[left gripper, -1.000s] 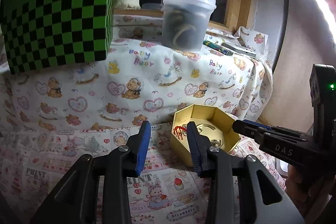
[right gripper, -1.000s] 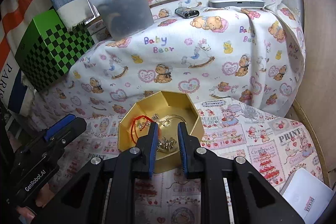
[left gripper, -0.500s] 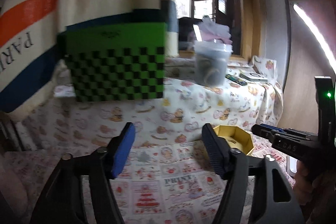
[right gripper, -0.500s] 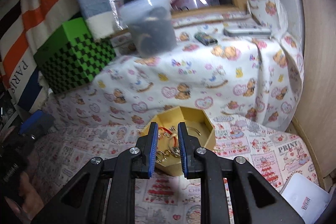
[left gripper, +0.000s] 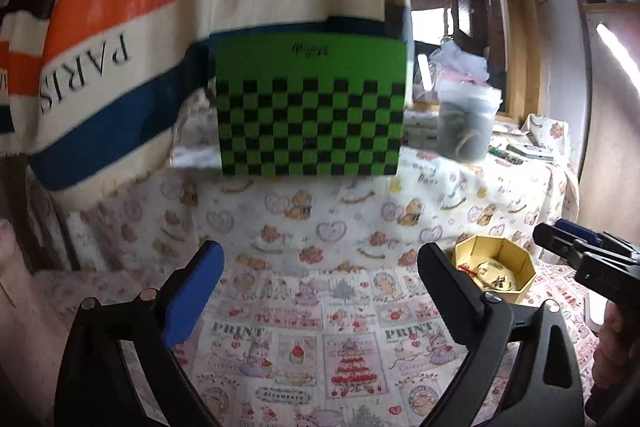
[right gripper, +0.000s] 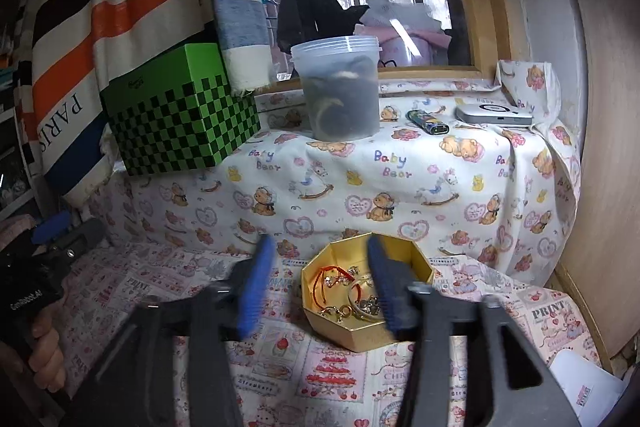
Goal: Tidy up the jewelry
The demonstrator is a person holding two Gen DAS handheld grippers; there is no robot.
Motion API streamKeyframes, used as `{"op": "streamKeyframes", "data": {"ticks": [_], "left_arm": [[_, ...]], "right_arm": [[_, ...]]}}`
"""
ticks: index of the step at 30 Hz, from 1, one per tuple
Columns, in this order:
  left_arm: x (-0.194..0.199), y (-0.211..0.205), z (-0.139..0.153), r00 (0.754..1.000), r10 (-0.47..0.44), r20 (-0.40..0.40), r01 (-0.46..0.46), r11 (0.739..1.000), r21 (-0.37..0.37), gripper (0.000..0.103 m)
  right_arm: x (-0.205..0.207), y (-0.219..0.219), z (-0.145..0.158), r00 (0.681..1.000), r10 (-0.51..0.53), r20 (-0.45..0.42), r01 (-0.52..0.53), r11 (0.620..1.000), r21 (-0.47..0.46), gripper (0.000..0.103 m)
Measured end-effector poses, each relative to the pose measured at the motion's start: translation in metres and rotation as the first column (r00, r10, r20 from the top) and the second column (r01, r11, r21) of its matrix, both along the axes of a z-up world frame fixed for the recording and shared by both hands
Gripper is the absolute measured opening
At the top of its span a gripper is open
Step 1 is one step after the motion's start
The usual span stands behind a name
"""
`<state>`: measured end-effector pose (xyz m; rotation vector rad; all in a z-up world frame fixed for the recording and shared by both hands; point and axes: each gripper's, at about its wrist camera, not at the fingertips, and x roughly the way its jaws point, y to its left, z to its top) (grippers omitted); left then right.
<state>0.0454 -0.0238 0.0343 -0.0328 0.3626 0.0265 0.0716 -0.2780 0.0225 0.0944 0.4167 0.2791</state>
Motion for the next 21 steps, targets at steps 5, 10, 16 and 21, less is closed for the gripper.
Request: {"op": "streamKeyframes", "data": {"ticks": [5, 10, 16, 21], "left_arm": [[0.009, 0.007, -0.015, 0.999, 0.027, -0.026, -0.027, 1.000, -0.004, 0.100], [0.006, 0.007, -0.020, 1.000, -0.015, 0.007, 0.015, 1.000, 0.001, 0.102], [0.006, 0.012, -0.021, 1.000, -0.009, 0.016, 0.009, 1.000, -0.016, 0.102], [0.011, 0.010, -0.028, 1.000, -0.009, 0.002, 0.009, 1.000, 0.016, 0.102]], "right_arm": [[0.001, 0.012, -0.009, 0.999, 0.029, -0.018, -0.029, 0.999, -0.030, 0.068], [-0.001, 0.018, -0.014, 0.999, 0.044, -0.011, -0.044, 0.998, -0.040, 0.077], [0.000, 0.016, -0.016, 1.000, 0.015, -0.001, -0.015, 0.999, -0.037, 0.085], [0.004, 0.015, -0.021, 1.000, -0.019, 0.000, 0.019, 0.999, -0.048, 0.090]]}}
